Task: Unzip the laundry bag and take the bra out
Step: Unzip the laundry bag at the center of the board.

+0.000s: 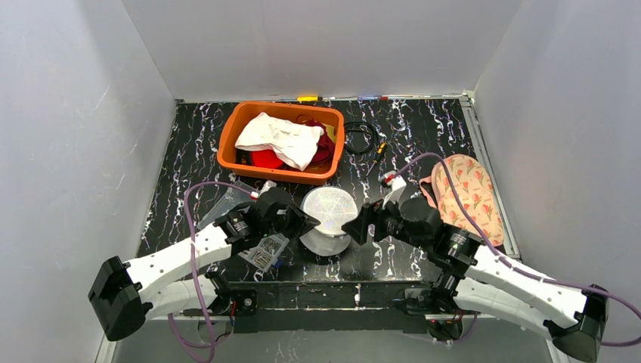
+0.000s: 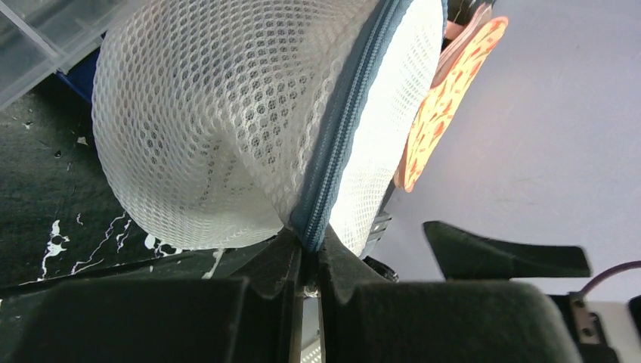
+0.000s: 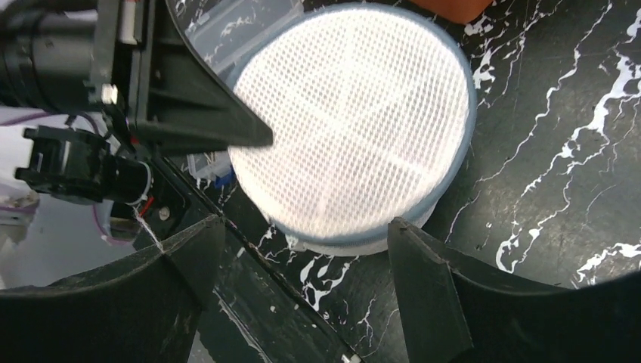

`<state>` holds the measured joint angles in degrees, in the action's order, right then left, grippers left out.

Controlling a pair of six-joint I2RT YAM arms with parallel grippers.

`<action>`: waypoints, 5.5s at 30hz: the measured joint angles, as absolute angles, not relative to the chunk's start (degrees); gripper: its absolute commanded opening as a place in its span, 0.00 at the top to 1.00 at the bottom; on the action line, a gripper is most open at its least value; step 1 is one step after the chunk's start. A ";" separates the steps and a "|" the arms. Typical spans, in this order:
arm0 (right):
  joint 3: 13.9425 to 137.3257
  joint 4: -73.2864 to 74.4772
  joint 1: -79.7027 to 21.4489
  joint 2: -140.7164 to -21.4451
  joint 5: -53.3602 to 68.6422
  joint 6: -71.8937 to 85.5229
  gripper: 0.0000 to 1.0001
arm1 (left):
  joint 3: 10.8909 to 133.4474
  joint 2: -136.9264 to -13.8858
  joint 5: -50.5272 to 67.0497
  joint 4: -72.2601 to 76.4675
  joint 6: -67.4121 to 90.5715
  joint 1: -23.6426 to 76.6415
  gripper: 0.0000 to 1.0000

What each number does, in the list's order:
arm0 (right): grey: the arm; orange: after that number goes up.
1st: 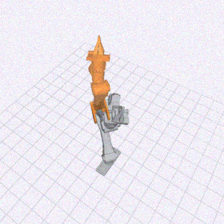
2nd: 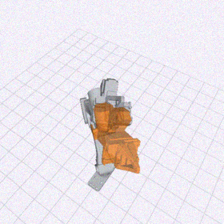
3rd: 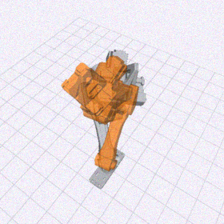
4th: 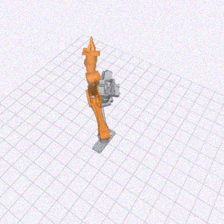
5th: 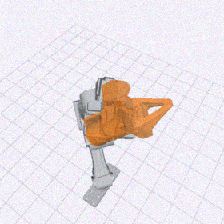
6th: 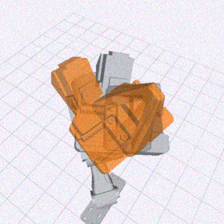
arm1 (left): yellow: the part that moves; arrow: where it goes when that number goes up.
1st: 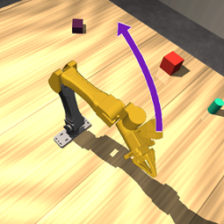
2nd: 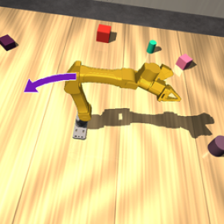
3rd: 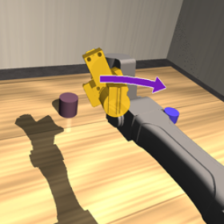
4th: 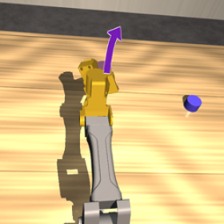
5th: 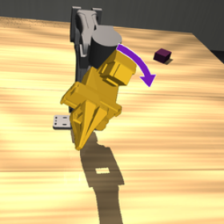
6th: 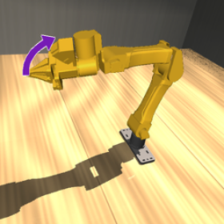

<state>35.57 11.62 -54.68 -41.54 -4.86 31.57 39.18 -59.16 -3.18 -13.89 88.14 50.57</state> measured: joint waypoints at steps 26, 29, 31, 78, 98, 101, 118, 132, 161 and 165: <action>22.46 1.32 -70.74 -38.09 -16.29 35.77 0.22 | 38.81 -60.66 2.33 -13.96 89.03 43.11 1.00; 23.55 0.51 -71.55 -40.64 -15.94 35.77 0.25 | 38.83 -60.66 2.57 -14.92 88.92 42.65 1.00; 23.90 0.21 -72.38 -41.65 -16.49 35.81 0.29 | 38.85 -60.66 2.68 -15.42 88.92 42.44 1.00; 20.51 -13.69 -73.69 -46.00 -25.74 40.75 0.38 | 40.25 -62.89 10.37 -12.84 98.30 42.04 1.00; 18.61 -18.17 -73.69 -44.62 -29.76 42.35 0.53 | 40.25 -63.13 11.68 -12.40 99.26 41.78 1.00; 18.52 -18.15 -73.69 -44.45 -30.35 42.85 0.51 | 40.23 -63.11 11.73 -12.38 99.26 41.78 1.00; 17.02 -17.78 -73.69 -43.11 -32.01 43.77 0.62 | 40.12 -62.26 12.56 -12.01 99.26 41.78 1.00; 17.02 -17.72 -73.69 -42.48 -31.92 43.59 0.79 | 39.97 -62.26 12.80 -11.70 99.24 41.78 1.00; 18.68 -0.08 -73.91 -35.83 -35.90 43.11 0.99 | 42.68 -67.20 15.49 -11.03 89.32 41.78 1.00; 19.07 3.40 -73.91 -34.44 -35.48 40.64 0.99 | 48.64 -75.20 19.90 -10.48 80.79 41.71 1.00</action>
<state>19.07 3.40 -73.91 -34.44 -35.48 40.64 48.64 -75.20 19.90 -10.48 80.79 41.71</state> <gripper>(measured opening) 0.029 0.046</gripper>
